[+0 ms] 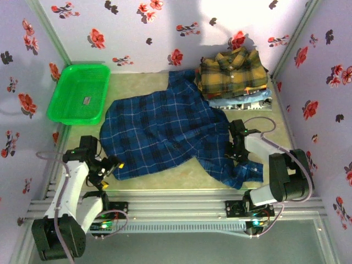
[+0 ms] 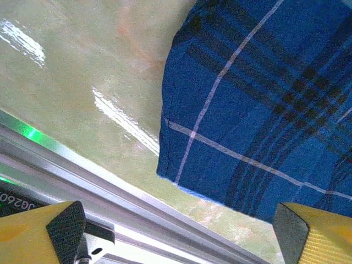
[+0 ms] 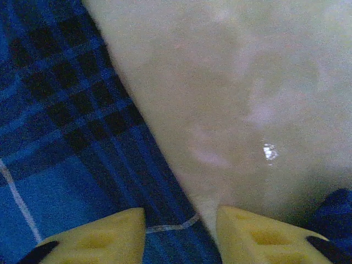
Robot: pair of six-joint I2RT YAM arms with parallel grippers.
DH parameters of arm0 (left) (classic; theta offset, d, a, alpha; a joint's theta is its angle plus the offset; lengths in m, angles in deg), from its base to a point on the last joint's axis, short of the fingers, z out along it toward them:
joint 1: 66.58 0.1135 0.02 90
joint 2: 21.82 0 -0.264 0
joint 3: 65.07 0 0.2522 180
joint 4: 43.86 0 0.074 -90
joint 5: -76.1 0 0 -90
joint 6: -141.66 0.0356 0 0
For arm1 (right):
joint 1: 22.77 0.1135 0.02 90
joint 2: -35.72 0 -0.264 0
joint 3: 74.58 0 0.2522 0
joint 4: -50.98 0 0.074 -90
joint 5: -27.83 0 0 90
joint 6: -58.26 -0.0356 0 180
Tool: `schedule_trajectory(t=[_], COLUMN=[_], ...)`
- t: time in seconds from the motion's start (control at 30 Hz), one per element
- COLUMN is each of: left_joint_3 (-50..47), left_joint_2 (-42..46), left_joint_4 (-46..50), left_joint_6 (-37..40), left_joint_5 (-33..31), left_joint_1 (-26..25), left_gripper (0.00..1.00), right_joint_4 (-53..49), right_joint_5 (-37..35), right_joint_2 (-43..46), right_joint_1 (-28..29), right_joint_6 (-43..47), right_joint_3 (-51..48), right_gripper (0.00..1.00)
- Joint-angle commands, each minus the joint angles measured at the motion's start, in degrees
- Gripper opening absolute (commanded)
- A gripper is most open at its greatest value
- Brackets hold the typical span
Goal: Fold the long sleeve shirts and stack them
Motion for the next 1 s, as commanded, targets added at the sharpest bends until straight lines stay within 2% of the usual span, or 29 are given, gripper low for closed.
schedule_trajectory(t=[0.0,0.1,0.3,0.43,0.57,0.63,0.7,0.77,0.87,0.97], left_joint_3=[-0.93,-1.65,-5.35,-8.22,-8.24,-8.77,-8.99,-7.35,-5.12,-5.16], left_joint_2=[-1.65,-1.93,2.78,4.06,0.39,-1.53,-2.52,-1.62,1.01,2.93], left_joint_4=[1.46,1.09,3.39,-1.57,-7.26,-10.25,-12.15,-9.82,-4.06,-2.58], left_joint_6=[-2.06,-4.12,-8.81,-12.72,-13.55,-13.64,-13.92,-12.88,-9.53,-9.42], left_joint_5=[-2.12,-1.71,-0.94,1.50,1.78,1.80,1.75,0.14,-3.54,-4.26], left_joint_1=[-1.76,-4.23,-8.52,-8.71,-8.97,-8.91,-8.79,-8.74,-7.79,-7.48], left_gripper=[0.91,0.89,0.85,0.79,0.69,0.59,0.41,0.27,0.15,0.00], right_joint_4=[2.54,1.45,1.56,1.45,1.04,0.96,0.60,-1.27,-4.42,-7.47], right_joint_5=[1.30,0.90,0.90,0.76,0.63,0.46,2.04,1.68,0.94,-0.82], right_joint_2=[-2.25,-2.64,-2.27,-2.38,-2.45,-2.62,-2.27,-0.73,2.74,6.33], right_joint_1=[0.78,1.04,1.78,2.34,3.03,3.31,3.55,4.15,4.15,4.15], right_joint_6=[-1.11,-1.63,-2.22,-2.13,-2.22,-3.09,-4.34,-5.38,-6.19,-6.47], right_joint_3=[-0.75,-0.21,-0.13,0.31,0.81,0.82,1.29,2.55,4.01,5.04], right_gripper=[0.33,0.26,0.23,0.21,0.17,0.13,0.09,0.06,0.00,0.00])
